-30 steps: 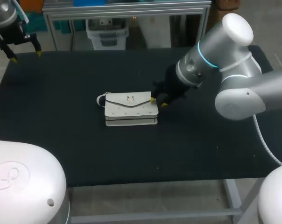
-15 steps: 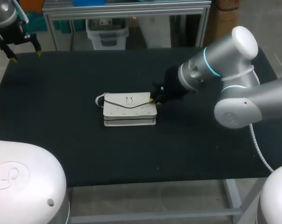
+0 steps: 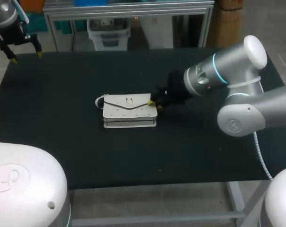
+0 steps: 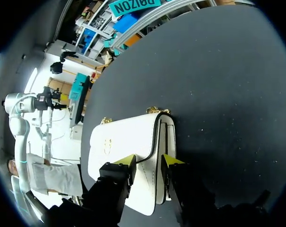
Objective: Pick up the bag, open it, inspect its contents, close it, and place it on the opposite side
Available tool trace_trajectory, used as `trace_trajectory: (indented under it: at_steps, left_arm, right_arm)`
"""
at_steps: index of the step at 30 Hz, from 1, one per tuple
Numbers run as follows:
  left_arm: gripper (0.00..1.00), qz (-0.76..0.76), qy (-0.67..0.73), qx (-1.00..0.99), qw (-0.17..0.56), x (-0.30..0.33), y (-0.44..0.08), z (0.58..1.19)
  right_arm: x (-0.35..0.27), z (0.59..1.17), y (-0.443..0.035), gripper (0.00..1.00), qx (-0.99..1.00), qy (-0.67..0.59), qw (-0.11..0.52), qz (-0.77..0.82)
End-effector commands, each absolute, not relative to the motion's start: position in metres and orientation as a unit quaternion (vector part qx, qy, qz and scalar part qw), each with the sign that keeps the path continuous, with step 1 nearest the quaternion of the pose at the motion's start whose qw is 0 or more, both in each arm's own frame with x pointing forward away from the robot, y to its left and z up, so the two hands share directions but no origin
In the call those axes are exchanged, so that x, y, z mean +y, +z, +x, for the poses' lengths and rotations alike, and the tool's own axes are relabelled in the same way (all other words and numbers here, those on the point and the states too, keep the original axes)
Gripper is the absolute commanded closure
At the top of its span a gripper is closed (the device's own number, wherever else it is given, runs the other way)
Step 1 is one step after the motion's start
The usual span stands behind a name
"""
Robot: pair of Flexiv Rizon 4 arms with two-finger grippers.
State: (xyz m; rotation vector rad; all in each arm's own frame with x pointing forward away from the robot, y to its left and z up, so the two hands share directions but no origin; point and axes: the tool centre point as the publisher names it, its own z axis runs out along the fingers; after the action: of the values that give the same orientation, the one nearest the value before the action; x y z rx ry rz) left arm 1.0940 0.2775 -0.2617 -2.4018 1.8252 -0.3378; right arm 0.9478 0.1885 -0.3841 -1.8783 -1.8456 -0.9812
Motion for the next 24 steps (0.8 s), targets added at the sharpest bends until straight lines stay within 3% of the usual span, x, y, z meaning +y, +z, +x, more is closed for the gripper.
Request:
trace_trajectory:
  at_steps: [1, 4, 5, 6, 24]
  left_arm:
    - [0.0, -0.79, -0.111, 0.601, 0.053, 0.278, -0.262, 1.095]
    - [0.0, -0.79, -0.111, 0.601, 0.053, 0.278, -0.262, 1.095]
    - [0.0, -0.79, -0.111, 0.601, 0.053, 0.278, -0.262, 1.095]
    - [0.0, -0.79, -0.111, 0.601, 0.053, 0.278, -0.262, 1.095]
    - [0.0, -0.79, -0.111, 0.601, 0.053, 0.278, -0.262, 1.095]
  right_arm:
    - [0.186, 0.947, -0.389, 0.76, -0.645, -0.36, 0.18, -0.65]
    - [0.188, 0.948, -0.389, 0.83, -0.647, -0.365, 0.185, -0.643]
    - [0.189, 0.948, -0.389, 0.88, -0.649, -0.366, 0.187, -0.641]
    - [0.19, 0.949, -0.39, 1.0, -0.649, -0.366, 0.188, -0.64]
    - [0.13, 0.981, -0.363, 1.0, -0.703, -0.353, 0.224, -0.575]
